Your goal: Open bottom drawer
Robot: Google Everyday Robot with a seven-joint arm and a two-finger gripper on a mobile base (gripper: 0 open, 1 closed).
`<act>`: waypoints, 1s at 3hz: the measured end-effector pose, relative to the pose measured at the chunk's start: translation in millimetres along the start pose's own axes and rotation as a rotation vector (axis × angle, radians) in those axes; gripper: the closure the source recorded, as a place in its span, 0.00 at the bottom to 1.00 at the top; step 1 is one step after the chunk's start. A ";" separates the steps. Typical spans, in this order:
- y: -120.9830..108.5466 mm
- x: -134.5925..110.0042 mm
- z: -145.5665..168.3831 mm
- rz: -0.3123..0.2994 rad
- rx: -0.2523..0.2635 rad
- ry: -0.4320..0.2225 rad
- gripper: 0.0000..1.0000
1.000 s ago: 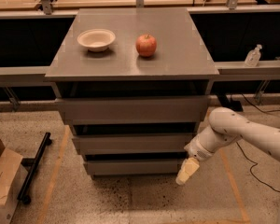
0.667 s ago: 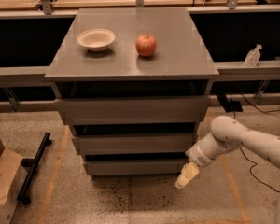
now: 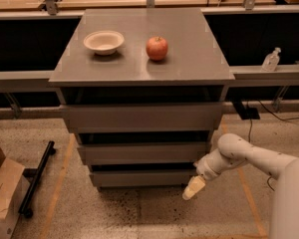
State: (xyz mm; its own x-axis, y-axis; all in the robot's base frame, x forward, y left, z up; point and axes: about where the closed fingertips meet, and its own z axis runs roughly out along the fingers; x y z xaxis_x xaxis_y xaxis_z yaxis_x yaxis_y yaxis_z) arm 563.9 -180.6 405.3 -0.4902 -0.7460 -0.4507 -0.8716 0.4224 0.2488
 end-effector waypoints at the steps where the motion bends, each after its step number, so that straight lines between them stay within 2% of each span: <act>1: -5.1 0.2 4.4 0.002 0.002 -0.006 0.00; 2: -4.5 2.9 9.4 0.017 -0.005 -0.002 0.00; 3: -12.5 7.4 28.0 0.035 -0.003 -0.027 0.00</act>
Offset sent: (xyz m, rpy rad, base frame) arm 0.0024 -0.0015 -0.0149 0.0006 0.0276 -0.0309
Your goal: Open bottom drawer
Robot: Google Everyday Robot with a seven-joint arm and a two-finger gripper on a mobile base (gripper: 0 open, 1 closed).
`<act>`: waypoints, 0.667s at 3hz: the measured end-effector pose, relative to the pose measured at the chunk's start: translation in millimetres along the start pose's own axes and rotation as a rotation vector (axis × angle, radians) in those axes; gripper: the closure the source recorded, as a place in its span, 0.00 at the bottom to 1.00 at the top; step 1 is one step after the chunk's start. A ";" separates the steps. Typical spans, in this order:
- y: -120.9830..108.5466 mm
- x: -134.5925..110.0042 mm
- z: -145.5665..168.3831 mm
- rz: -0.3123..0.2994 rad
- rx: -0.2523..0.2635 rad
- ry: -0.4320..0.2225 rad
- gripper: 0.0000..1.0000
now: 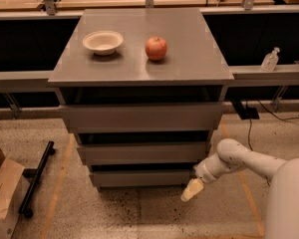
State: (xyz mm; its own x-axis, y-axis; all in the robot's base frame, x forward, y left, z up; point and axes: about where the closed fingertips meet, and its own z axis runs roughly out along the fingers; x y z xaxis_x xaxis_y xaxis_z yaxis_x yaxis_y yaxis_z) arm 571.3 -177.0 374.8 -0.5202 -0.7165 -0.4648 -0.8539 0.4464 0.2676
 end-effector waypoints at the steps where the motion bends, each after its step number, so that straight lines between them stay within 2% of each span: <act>1: -18.1 -1.2 22.8 -0.011 0.018 -0.017 0.00; 2: -38.2 -2.6 40.1 -0.016 0.037 -0.073 0.00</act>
Offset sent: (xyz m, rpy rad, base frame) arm 0.0638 0.0013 -0.0647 0.0968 -0.1377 -0.0579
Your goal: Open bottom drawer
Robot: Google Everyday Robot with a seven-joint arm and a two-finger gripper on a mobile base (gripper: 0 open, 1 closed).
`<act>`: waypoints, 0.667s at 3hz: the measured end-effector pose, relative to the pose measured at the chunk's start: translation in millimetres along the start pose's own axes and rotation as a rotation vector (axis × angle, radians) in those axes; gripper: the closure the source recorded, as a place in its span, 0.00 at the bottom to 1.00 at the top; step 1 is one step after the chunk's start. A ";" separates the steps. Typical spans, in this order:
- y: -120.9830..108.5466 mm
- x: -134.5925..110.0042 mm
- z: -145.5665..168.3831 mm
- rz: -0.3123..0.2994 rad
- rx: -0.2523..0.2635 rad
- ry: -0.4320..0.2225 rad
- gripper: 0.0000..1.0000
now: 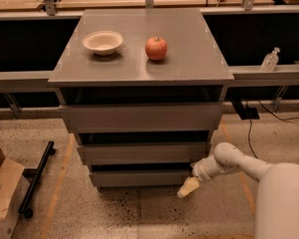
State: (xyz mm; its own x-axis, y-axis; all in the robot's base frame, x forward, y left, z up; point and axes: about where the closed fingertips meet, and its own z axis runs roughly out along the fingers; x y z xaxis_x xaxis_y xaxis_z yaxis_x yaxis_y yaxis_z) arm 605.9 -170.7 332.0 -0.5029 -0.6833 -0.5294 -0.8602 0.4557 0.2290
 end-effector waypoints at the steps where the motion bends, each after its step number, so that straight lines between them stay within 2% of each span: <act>1: -17.2 -8.4 15.3 -0.026 0.017 -0.045 0.00; 2: -32.4 -8.6 31.3 -0.023 0.027 -0.067 0.00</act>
Offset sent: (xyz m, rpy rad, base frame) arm 0.0559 0.0057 -0.0456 0.0565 -0.0870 -0.0365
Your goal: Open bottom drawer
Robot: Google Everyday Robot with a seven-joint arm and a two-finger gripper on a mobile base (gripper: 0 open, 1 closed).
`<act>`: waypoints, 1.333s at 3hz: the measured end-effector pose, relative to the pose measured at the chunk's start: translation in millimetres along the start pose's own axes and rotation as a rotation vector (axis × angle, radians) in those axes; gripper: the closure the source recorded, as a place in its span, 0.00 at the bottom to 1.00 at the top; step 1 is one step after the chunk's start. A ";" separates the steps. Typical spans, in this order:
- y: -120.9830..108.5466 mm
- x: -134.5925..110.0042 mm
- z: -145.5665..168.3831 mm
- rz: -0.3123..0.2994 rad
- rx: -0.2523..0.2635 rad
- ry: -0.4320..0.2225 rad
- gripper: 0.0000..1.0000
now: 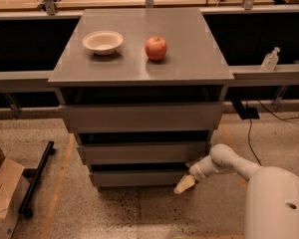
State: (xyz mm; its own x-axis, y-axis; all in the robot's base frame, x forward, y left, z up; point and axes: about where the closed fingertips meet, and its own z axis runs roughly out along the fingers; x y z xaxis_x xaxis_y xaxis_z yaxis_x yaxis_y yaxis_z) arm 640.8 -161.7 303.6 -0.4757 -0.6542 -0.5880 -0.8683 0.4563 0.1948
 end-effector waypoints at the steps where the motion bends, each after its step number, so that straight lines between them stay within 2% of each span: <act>1: -14.4 9.4 15.8 0.028 -0.004 -0.031 0.00; 2: -29.9 16.3 32.3 0.055 -0.009 -0.077 0.00; 3: -30.9 18.9 38.0 0.063 -0.008 -0.075 0.03; 4: -34.4 27.8 56.5 0.089 -0.004 -0.066 0.13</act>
Offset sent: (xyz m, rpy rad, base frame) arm 0.0420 -0.0146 -0.0607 0.1310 -0.0068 -0.0963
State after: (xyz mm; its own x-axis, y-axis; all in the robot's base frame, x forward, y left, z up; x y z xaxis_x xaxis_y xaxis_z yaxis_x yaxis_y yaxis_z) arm 665.4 -161.5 236.2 -0.5407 -0.5698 -0.6189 -0.8237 0.5081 0.2518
